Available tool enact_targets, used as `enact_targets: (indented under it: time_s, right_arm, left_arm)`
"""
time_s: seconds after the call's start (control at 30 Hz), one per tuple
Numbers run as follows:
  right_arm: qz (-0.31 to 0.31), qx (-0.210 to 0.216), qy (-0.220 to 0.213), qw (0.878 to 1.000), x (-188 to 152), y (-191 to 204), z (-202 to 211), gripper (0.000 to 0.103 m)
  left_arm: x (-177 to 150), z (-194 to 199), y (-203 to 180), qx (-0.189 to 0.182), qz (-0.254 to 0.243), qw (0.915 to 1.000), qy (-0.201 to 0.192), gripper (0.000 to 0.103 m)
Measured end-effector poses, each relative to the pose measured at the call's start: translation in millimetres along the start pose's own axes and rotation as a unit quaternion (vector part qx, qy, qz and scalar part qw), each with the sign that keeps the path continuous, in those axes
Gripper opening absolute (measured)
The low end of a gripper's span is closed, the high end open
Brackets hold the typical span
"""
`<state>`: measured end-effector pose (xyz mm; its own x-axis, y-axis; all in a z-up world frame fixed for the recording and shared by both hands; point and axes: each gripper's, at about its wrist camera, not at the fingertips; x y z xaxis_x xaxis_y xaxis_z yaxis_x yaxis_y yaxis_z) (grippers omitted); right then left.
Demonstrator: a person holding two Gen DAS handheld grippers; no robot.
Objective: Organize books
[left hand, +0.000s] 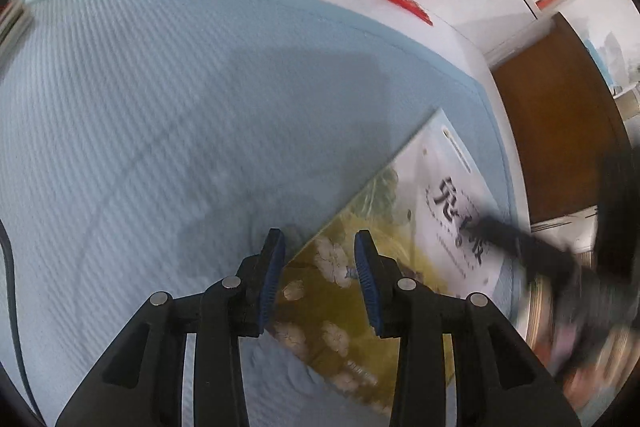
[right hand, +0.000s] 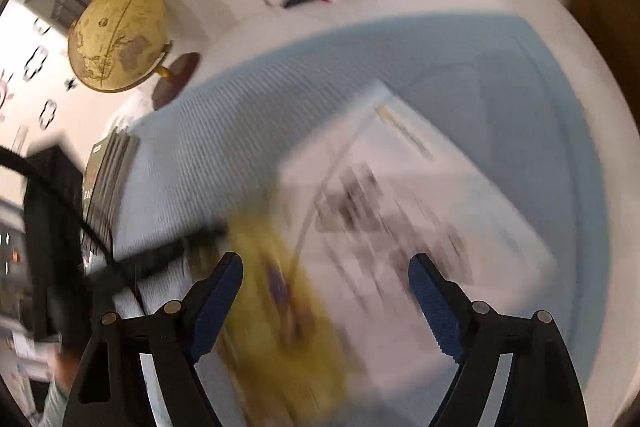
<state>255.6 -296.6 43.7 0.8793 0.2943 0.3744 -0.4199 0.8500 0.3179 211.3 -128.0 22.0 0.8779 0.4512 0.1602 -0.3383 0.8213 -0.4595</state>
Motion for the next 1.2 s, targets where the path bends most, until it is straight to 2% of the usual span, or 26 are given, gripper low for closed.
enact_targets:
  time_s: [0.03, 0.1, 0.2, 0.33, 0.4, 0.53, 0.63, 0.77, 0.87, 0.97, 1.07, 1.2]
  right_arm:
    - [-0.003, 0.001, 0.000, 1.000, 12, -5, -2, 0.073]
    - [-0.017, 0.005, -0.008, 1.000, 26, -14, 6, 0.073]
    - [-0.033, -0.005, -0.013, 0.999, 16, -30, 27, 0.074]
    - [-0.089, 0.020, 0.036, 0.995, -50, -49, 42, 0.074]
    - [-0.094, 0.001, 0.049, 0.994, -84, -48, 51, 0.074]
    - [-0.080, 0.002, 0.071, 0.994, -112, -41, 44, 0.074]
    - [-0.037, -0.017, 0.063, 0.997, -102, -26, 39, 0.075]
    - [-0.036, -0.012, 0.056, 0.998, -78, -21, 25, 0.083]
    - [-0.008, -0.019, 0.034, 0.999, -48, -19, 14, 0.083]
    - [0.004, 0.001, 0.027, 1.000, -14, -22, -4, 0.083]
    - [0.010, -0.006, 0.020, 1.000, 10, -22, -10, 0.082]
    - [0.037, -0.032, 0.006, 0.999, 13, -11, 3, 0.081]
  left_arm:
    - [-4, 2, 1, 0.000, 0.004, 1.0000, -0.002, 0.033]
    - [-16, 8, 6, -0.007, 0.018, 0.9998, -0.002, 0.033]
    - [-27, 11, 11, -0.023, 0.033, 0.9992, 0.003, 0.033]
    - [-31, 12, 10, -0.027, 0.039, 0.9989, 0.009, 0.033]
    - [-34, 12, 9, -0.029, 0.042, 0.9986, 0.014, 0.033]
    - [-44, 11, 7, -0.034, 0.043, 0.9982, 0.024, 0.033]
    - [-52, 11, 6, -0.043, 0.042, 0.9976, 0.034, 0.033]
    - [-58, 11, 7, -0.055, 0.046, 0.9965, 0.042, 0.033]
    - [-53, 9, 7, -0.062, 0.059, 0.9954, 0.042, 0.033]
    - [-42, 3, -3, -0.054, 0.046, 0.9971, 0.028, 0.033]
    - [-29, -1, -12, -0.048, 0.038, 0.9979, 0.023, 0.033]
    - [-29, -2, -7, -0.056, 0.041, 0.9971, 0.028, 0.033]
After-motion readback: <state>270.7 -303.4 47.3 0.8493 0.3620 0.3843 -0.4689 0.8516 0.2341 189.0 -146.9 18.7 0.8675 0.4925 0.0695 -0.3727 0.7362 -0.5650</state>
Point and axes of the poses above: each gripper's, at about its wrist camera, not at the fingertips, and z roughly against the way its jaws point, y to its left, x to its top, and after that the axes turned 13 degrees about z, right-handed
